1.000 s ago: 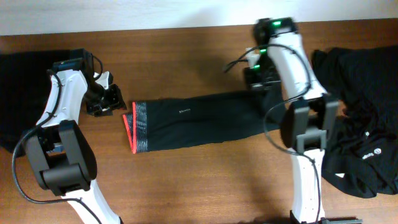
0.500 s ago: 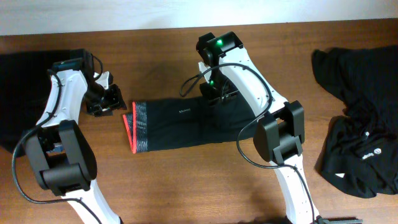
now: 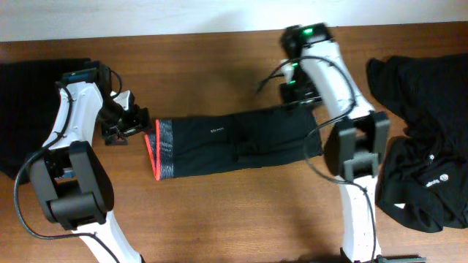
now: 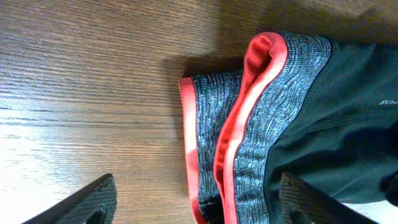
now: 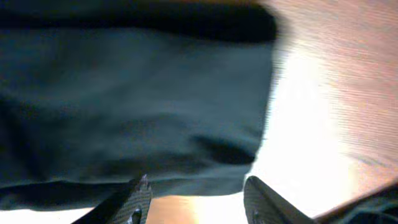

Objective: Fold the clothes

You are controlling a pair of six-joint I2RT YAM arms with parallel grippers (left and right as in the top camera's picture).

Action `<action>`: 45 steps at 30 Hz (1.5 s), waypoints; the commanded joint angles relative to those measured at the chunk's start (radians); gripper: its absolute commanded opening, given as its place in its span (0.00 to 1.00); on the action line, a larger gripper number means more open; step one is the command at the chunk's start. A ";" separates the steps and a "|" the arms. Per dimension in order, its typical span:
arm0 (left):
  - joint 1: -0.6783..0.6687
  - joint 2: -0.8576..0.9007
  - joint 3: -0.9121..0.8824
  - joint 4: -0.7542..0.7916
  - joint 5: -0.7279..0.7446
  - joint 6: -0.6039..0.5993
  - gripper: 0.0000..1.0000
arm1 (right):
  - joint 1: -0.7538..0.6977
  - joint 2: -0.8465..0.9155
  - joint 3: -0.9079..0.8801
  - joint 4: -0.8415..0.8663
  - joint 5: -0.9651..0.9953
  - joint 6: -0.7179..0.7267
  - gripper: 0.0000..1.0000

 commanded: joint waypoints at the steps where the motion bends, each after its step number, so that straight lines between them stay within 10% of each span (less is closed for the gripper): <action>1: 0.002 -0.026 -0.071 0.007 0.020 -0.005 0.85 | -0.062 -0.041 0.011 -0.015 0.026 0.004 0.54; 17: -0.063 -0.026 -0.358 0.238 0.281 -0.016 0.84 | -0.092 -0.041 0.010 -0.017 0.026 -0.018 0.53; 22: -0.063 -0.026 -0.359 0.239 0.280 -0.016 0.26 | -0.092 -0.041 0.011 -0.017 0.026 -0.018 0.53; 27: -0.036 -0.026 -0.305 0.241 0.276 -0.003 0.05 | -0.092 -0.041 0.011 -0.020 0.026 -0.018 0.53; 45: 0.138 -0.116 -0.096 0.138 0.122 0.038 0.00 | -0.106 -0.042 0.021 -0.013 0.025 -0.013 0.51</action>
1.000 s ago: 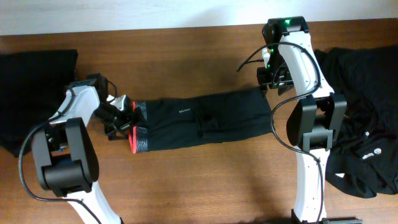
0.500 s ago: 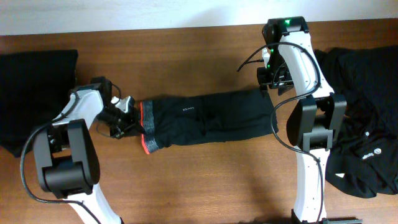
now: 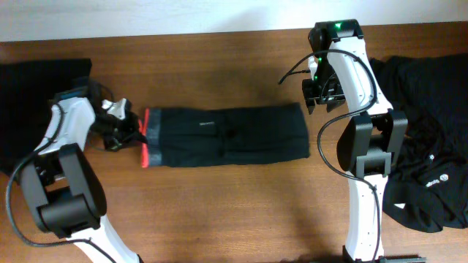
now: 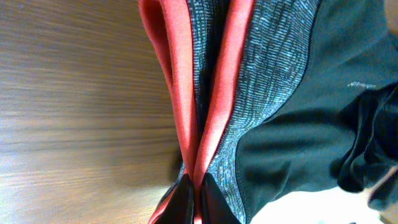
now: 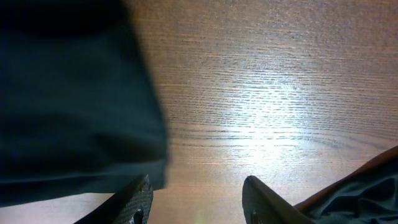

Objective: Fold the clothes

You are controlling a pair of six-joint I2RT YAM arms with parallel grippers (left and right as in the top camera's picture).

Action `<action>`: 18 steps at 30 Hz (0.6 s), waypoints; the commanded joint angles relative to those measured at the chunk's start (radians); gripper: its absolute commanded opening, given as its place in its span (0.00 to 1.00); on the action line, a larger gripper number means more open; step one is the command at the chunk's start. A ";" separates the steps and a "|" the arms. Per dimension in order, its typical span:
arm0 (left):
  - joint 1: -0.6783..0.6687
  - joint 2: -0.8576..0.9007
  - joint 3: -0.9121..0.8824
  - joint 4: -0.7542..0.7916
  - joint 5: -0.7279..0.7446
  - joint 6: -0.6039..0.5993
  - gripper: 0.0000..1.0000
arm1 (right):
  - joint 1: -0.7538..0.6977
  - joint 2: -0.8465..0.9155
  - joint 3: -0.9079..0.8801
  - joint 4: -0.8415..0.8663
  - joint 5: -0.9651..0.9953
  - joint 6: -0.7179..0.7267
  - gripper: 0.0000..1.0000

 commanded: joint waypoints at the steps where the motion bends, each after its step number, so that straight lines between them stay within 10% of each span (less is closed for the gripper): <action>1: 0.083 -0.093 0.133 -0.056 -0.098 0.026 0.01 | -0.018 -0.042 0.027 0.001 0.004 -0.002 0.51; 18: -0.009 -0.117 0.411 -0.227 -0.058 0.035 0.00 | -0.073 -0.042 0.040 -0.004 -0.063 -0.010 0.51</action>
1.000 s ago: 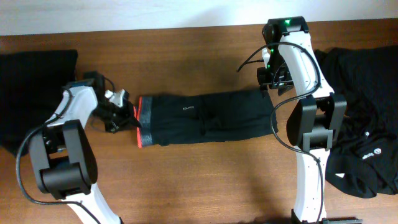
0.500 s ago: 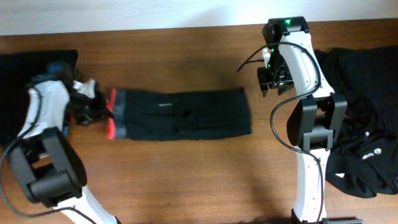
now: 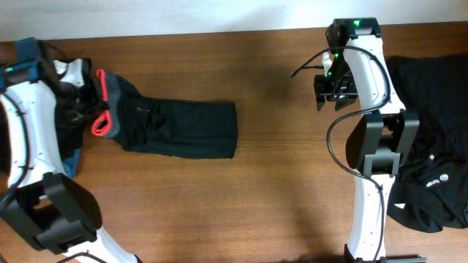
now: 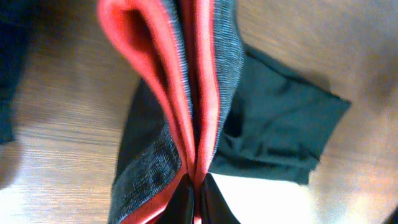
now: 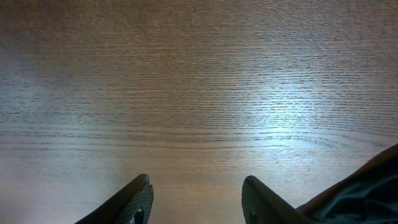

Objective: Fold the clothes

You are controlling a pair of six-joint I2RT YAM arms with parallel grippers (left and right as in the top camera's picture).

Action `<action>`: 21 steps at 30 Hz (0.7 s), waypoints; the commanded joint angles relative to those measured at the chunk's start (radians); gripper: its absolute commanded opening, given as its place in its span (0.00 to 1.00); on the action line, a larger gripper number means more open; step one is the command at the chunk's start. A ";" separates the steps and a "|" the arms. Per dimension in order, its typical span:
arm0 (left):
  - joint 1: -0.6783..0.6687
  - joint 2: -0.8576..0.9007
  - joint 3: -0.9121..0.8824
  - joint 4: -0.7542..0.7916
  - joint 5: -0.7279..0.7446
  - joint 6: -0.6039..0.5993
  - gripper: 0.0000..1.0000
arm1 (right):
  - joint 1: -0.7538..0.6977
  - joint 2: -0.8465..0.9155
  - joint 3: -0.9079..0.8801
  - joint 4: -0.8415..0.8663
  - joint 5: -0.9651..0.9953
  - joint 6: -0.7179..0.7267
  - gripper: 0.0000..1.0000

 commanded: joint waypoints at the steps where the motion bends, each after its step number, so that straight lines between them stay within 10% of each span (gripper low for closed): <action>1: -0.089 -0.019 0.031 -0.014 0.031 0.015 0.01 | 0.005 -0.042 0.024 -0.008 -0.010 -0.010 0.51; 21: -0.596 -0.019 0.031 0.102 -0.122 -0.142 0.01 | 0.014 -0.042 0.024 -0.012 -0.021 -0.010 0.52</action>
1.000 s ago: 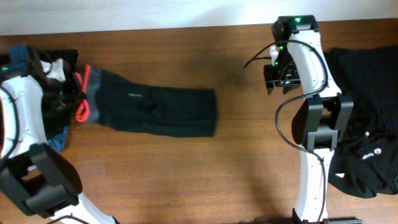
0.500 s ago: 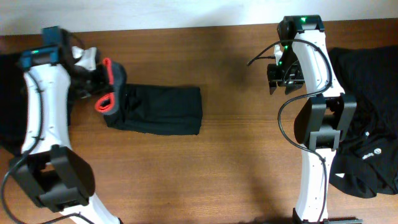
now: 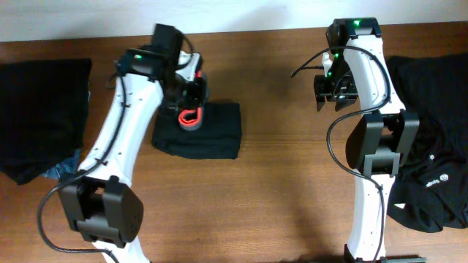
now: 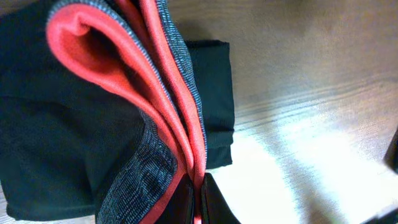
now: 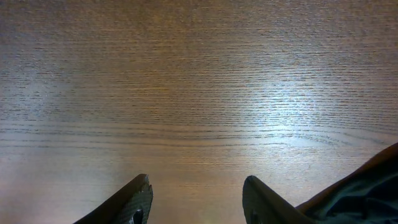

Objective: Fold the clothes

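Black leggings (image 3: 212, 133) with a grey and red waistband (image 3: 189, 116) lie folded over on the table left of centre. My left gripper (image 4: 198, 198) is shut on the red edge of the waistband (image 4: 155, 93), holding it above the folded black legs (image 4: 56, 143). My right gripper (image 5: 196, 200) hangs open over bare wood near the back right, with nothing between its fingers (image 5: 138, 198).
A folded black garment (image 3: 40, 117) lies at the far left edge. A heap of black clothes (image 3: 431, 124) covers the right side of the table, its edge showing in the right wrist view (image 5: 367, 186).
My left gripper carried the waistband from the far left over to the right, so the leggings now lie doubled over on themselves. The right gripper has not moved.
The leggings lay stretched out, my left gripper open at the waistband and my right at the leg ends. Then the left was shut on the waistband and the right had drawn away. The waistband was pulled left, and now sits over the legs.
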You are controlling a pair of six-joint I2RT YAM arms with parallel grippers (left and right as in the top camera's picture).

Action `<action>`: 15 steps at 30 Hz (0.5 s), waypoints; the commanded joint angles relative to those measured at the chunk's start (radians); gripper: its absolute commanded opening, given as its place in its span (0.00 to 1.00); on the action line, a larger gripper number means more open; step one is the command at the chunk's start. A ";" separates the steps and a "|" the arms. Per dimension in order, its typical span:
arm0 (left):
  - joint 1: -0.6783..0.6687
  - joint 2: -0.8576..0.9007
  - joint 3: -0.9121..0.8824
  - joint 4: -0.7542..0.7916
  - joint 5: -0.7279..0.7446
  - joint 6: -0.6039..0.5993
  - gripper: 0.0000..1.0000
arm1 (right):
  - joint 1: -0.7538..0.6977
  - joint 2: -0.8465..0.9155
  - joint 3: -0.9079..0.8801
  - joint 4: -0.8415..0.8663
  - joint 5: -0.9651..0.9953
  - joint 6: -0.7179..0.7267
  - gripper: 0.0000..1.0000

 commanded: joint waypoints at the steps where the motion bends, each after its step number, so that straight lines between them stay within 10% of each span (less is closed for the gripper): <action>1: -0.051 -0.019 0.029 0.004 -0.053 -0.027 0.01 | 0.016 -0.042 0.022 -0.004 -0.017 -0.010 0.52; 15: -0.101 0.034 0.029 0.000 0.028 -0.053 0.03 | 0.029 -0.042 0.022 -0.004 -0.016 -0.010 0.52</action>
